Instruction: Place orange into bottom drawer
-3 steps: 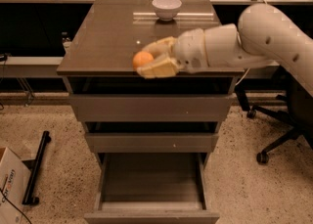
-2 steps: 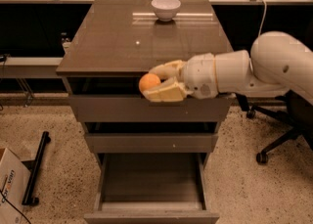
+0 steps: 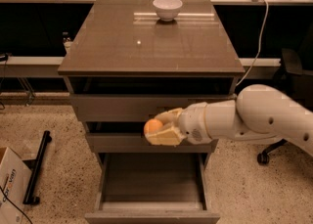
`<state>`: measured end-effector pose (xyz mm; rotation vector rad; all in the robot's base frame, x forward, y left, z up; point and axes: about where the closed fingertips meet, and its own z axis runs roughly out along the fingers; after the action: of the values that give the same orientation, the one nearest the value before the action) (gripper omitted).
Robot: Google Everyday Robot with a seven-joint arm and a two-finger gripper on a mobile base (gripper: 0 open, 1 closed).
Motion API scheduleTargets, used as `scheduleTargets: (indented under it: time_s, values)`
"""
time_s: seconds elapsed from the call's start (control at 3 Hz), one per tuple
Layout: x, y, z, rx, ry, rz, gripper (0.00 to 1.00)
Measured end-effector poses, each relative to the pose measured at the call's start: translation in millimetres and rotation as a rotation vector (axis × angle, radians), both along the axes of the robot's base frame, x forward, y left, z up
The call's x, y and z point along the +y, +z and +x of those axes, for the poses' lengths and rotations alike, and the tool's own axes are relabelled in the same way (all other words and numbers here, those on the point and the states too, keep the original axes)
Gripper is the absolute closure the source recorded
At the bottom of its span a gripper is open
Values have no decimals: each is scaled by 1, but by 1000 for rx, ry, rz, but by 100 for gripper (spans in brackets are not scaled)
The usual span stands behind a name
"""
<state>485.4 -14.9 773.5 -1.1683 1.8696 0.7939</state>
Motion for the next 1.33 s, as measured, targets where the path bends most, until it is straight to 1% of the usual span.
scheduleTargets:
  time_s: [0.67, 1.0, 1.33]
  values:
    - [7, -17, -8, 43, 13, -7, 100]
    - [9, -53, -11, 61, 28, -42, 100]
    - [9, -93, -13, 78, 39, -42, 100]
